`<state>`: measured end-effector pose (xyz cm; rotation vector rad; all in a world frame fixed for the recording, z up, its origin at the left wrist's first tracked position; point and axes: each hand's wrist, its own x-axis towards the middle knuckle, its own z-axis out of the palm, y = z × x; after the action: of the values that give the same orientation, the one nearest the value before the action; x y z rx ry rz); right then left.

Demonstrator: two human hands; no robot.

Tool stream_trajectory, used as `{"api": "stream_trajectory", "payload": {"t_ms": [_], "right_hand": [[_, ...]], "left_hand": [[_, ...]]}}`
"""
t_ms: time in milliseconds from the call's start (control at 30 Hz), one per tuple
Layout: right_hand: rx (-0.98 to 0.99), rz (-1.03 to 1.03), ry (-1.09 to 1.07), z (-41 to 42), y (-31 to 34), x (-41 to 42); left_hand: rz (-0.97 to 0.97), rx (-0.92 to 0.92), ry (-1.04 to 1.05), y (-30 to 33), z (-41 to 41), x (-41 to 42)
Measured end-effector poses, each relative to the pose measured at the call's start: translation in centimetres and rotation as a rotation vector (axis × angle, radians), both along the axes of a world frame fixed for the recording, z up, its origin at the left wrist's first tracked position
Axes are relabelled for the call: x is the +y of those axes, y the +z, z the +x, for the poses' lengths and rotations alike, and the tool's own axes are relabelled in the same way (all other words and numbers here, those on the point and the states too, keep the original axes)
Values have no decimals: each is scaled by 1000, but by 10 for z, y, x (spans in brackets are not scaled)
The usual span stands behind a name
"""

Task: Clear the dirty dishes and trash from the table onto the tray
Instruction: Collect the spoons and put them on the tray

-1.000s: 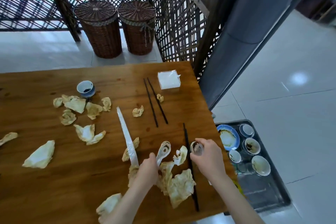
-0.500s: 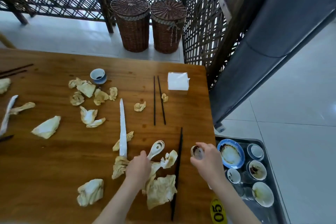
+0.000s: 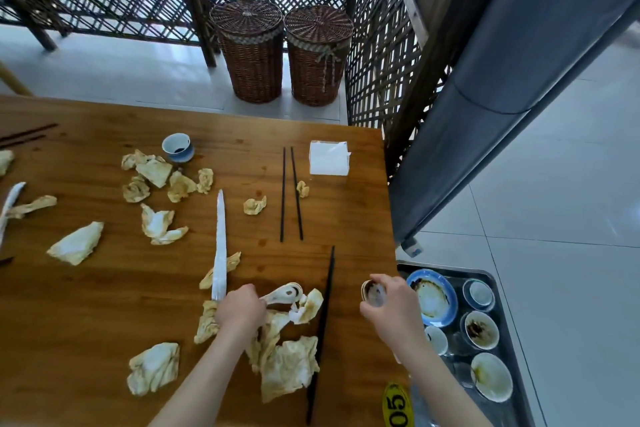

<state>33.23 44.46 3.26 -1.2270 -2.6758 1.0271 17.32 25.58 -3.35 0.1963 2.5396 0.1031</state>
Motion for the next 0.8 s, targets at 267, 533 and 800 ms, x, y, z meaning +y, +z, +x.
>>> {"api": "stream_trajectory", "payload": {"t_ms": [267, 533, 800], "right_hand": [[7, 27, 7, 2, -6, 10], [17, 28, 43, 5, -9, 17], [24, 1, 56, 3, -8, 20]], "left_hand": [[-73, -6, 48, -7, 5, -1], [89, -95, 13, -10, 7, -6], [133, -137, 56, -7, 8, -7]]}}
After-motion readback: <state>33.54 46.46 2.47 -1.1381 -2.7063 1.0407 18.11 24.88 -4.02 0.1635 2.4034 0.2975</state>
